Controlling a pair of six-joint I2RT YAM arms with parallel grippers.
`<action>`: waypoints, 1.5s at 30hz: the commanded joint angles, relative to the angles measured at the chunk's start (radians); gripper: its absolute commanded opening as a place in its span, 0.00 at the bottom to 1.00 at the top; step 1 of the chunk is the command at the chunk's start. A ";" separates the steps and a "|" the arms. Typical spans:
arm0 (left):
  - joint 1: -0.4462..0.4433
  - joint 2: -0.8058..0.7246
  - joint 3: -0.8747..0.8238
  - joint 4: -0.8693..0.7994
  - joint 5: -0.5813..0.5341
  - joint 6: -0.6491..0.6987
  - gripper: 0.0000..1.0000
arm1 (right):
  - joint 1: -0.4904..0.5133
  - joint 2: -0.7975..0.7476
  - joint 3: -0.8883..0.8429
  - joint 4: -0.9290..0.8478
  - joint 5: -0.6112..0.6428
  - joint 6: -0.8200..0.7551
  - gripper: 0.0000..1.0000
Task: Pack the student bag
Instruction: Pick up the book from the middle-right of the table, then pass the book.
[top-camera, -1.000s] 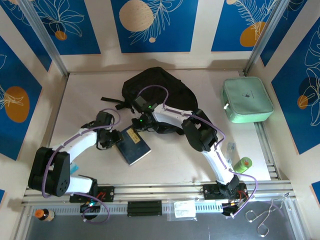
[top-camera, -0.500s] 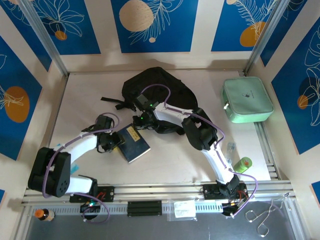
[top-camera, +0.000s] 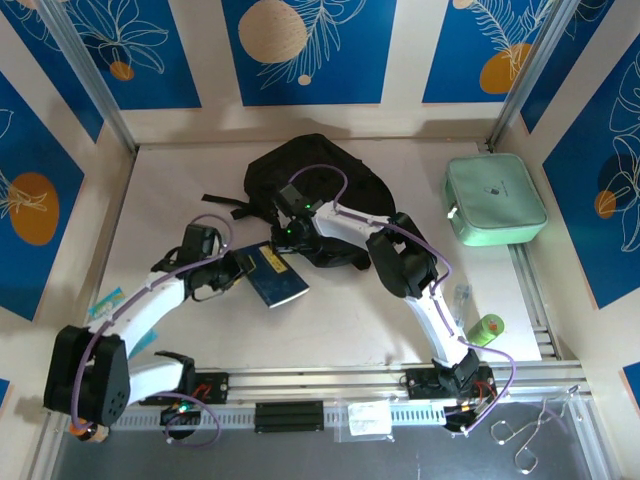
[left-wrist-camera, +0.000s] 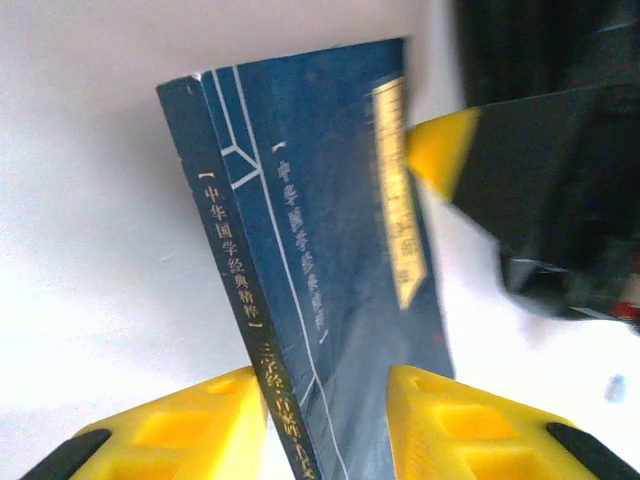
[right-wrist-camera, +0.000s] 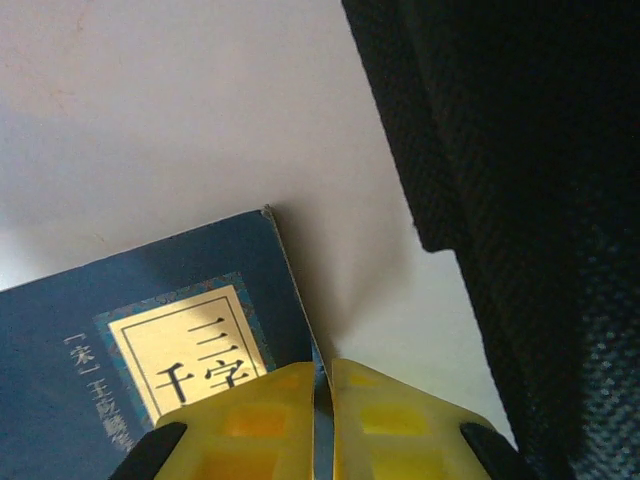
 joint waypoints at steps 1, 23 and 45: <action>0.005 0.003 0.015 0.123 0.078 -0.033 0.35 | 0.012 0.049 -0.040 -0.051 -0.008 0.011 0.11; 0.001 -0.025 0.198 -0.056 -0.193 0.032 0.00 | -0.099 -0.424 -0.269 0.123 -0.191 -0.028 0.40; -0.255 0.335 0.580 0.547 -0.357 -0.181 0.00 | -0.497 -0.743 -0.796 0.779 -0.549 0.522 0.83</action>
